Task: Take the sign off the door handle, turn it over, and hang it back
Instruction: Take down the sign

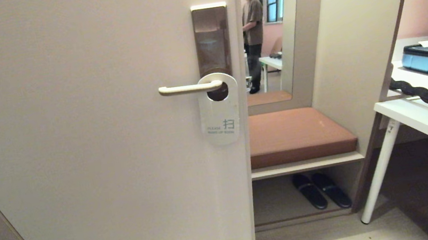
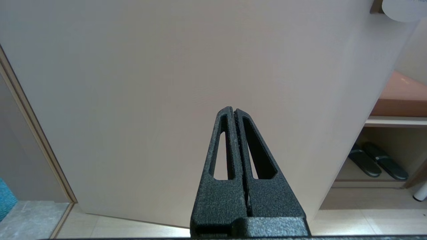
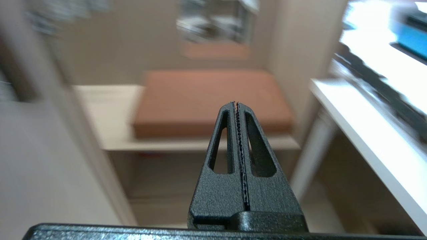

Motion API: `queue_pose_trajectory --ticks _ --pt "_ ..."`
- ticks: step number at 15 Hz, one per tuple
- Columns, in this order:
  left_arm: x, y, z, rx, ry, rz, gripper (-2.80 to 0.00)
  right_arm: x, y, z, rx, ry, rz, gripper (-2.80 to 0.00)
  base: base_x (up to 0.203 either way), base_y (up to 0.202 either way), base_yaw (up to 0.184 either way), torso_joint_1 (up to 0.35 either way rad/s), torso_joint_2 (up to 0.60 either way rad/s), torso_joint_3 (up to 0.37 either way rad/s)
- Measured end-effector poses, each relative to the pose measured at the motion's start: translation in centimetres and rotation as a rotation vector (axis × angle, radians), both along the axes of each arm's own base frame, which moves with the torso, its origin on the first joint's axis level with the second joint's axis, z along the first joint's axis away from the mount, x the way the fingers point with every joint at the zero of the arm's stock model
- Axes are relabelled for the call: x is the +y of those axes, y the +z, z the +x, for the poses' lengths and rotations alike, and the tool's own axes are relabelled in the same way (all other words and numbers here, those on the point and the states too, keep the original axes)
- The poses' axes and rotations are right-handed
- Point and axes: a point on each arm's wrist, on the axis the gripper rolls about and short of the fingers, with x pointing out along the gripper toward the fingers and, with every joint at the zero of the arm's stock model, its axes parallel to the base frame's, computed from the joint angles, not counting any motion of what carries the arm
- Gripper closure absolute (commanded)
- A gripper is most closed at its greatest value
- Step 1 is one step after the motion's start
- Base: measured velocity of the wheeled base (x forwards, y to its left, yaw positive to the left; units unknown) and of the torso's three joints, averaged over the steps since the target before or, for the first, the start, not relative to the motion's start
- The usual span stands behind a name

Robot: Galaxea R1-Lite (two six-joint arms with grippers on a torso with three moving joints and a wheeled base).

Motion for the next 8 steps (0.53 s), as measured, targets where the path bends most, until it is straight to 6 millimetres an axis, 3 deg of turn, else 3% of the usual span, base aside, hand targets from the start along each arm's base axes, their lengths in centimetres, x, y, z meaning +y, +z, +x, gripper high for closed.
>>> queue_pose_trajectory --ticks 4,8 --pt "0.0 0.0 0.0 0.000 0.000 0.000 0.00 -0.5 0.1 4.0 -0.055 0.307 -0.055 0.00 0.000 0.000 0.000 0.000 0.00 0.000" --pt "0.0 0.0 0.0 0.000 0.000 0.000 0.00 -0.4 -1.6 6.4 -0.021 0.592 -0.115 0.00 0.000 0.000 0.000 0.000 0.00 0.000"
